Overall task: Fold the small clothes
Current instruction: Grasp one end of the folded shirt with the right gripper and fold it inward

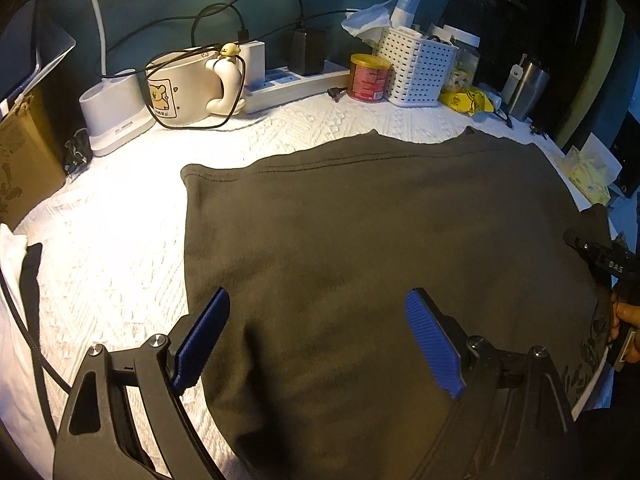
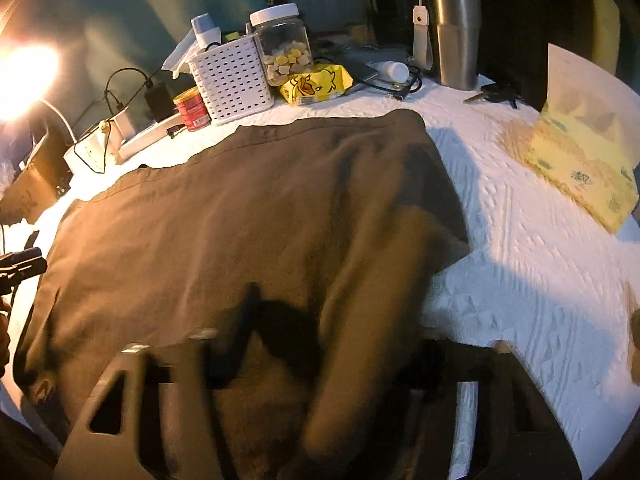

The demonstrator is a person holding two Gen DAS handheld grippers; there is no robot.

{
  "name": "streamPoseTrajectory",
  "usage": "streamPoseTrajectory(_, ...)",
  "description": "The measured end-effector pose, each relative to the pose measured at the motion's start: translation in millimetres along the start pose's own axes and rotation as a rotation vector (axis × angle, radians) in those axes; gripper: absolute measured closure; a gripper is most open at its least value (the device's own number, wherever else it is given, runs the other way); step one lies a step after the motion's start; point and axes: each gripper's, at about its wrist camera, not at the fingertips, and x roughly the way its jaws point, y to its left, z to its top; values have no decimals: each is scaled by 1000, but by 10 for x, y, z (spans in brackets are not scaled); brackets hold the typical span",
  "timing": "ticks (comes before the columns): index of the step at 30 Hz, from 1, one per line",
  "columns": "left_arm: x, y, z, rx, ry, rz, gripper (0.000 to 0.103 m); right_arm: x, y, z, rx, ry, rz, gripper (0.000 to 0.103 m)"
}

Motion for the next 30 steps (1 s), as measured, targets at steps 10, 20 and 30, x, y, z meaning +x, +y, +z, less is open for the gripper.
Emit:
streamPoseTrajectory(10, -116, 150, 39, 14, -61, -5, 14, -79, 128, 141, 33, -20, 63, 85)
streamPoseTrajectory(20, -265, 403, -44, -29, -115, -34, 14, -261, 627, 318, -19, -63, 114, 87)
streamPoseTrajectory(30, -428, 628, -122, -90, -184, -44, 14, -323, 1326, 415, -142, -63, 195, 87)
